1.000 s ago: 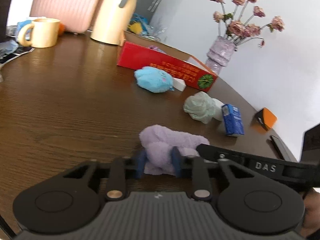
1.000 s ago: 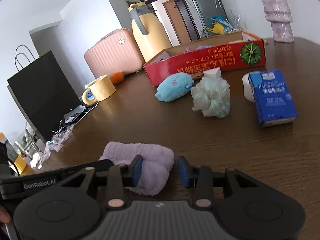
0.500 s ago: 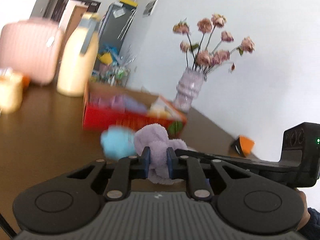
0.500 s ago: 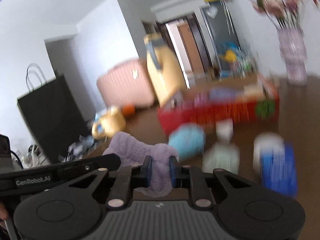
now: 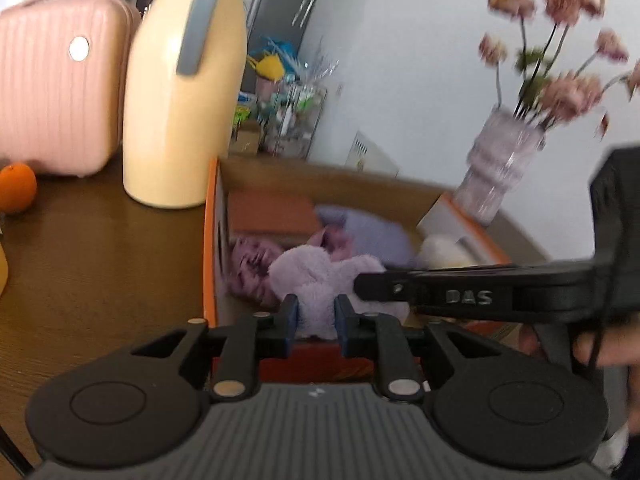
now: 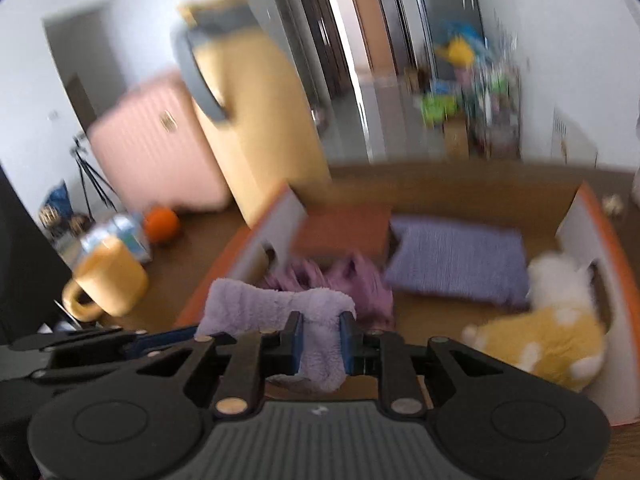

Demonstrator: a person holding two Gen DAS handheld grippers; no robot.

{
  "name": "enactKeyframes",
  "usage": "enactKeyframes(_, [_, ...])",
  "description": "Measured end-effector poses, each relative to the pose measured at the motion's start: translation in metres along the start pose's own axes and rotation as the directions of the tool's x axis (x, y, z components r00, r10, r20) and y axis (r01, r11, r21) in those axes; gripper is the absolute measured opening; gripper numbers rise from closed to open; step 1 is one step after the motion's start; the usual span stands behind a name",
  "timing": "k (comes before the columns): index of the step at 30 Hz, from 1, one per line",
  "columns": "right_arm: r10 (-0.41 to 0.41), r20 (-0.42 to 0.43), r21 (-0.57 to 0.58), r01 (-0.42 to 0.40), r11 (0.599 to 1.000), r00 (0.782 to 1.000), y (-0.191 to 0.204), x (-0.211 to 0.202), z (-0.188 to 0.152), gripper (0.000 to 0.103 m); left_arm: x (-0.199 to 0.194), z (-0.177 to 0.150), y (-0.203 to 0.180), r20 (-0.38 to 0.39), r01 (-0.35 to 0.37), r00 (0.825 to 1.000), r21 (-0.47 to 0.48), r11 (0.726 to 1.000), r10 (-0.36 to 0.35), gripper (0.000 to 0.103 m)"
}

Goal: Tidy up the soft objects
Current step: 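Carry the lavender towel into the box and open both tools, then move both tools back to the blue carton on the table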

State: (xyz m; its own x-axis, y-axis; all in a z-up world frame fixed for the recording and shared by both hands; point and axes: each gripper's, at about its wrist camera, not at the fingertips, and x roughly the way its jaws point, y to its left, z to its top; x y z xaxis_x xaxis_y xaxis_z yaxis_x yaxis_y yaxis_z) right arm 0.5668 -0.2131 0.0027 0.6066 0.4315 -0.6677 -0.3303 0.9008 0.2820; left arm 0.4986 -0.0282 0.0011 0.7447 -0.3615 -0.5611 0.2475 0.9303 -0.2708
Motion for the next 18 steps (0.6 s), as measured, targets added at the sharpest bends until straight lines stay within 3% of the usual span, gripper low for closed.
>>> enactKeyframes(3, [-0.018,-0.048,-0.007,0.018,1.000,0.999,0.000,0.023,-0.007,0.025,0.014,-0.010,0.004,0.003,-0.031,1.000,0.037,0.999,0.031,0.034])
enactKeyframes(7, [-0.020,-0.001,0.011,0.020,1.000,1.000,0.000,0.010,-0.008,0.039,0.000,-0.011,0.002,0.044,-0.054,0.998,0.057,0.997,0.052,0.040])
enactKeyframes(12, [-0.054,0.132,-0.025,0.058,0.998,0.990,-0.001,-0.060,-0.006,0.041,-0.051,-0.010,-0.008,0.132,-0.119,0.986,0.112,0.987,0.104,0.048])
enactKeyframes(16, [-0.111,0.289,-0.077,0.138,0.987,0.951,0.004,-0.142,-0.029,0.054,-0.111,-0.030,-0.017,0.230,-0.199,0.959,0.140,0.970,0.164,0.054])
enactKeyframes(18, [-0.139,0.349,-0.113,0.189,0.975,0.927,0.011,-0.177,-0.049,0.054,-0.142,-0.043,-0.025,0.285,-0.240,0.940,0.158,0.958,0.188,0.073])
